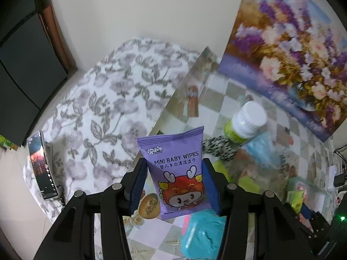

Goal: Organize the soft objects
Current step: 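Carry both packs over the tray and release them inside, then move both grippers back toward the remaining pile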

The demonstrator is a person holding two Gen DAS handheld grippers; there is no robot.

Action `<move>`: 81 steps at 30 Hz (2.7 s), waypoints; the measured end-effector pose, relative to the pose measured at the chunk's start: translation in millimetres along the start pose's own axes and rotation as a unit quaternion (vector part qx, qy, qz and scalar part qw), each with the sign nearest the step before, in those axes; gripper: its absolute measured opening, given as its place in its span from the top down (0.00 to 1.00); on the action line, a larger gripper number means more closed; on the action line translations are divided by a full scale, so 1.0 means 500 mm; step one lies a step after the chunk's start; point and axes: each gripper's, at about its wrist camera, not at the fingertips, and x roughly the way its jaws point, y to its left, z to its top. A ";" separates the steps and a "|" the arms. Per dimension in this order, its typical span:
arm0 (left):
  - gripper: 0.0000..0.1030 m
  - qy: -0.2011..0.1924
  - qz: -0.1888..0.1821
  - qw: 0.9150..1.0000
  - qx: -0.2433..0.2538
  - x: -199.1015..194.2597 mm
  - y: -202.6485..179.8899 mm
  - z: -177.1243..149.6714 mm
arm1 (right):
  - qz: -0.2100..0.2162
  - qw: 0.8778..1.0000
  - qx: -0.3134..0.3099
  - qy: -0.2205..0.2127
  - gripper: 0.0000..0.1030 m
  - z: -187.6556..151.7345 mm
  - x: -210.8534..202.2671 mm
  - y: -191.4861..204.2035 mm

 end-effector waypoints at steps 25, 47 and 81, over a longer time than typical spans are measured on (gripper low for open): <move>0.49 -0.025 -0.141 0.971 0.189 -0.121 -0.456 -0.163 | -0.118 0.968 0.213 -0.064 0.52 -0.090 -0.154 -0.386; 0.47 0.073 -0.180 0.945 0.263 0.032 -0.686 -0.302 | -0.114 0.954 0.276 0.033 0.52 -0.162 -0.019 -0.516; 0.02 0.069 -0.107 0.984 0.123 0.028 -0.449 -0.188 | -0.150 0.962 0.229 0.009 0.00 -0.127 -0.087 -0.454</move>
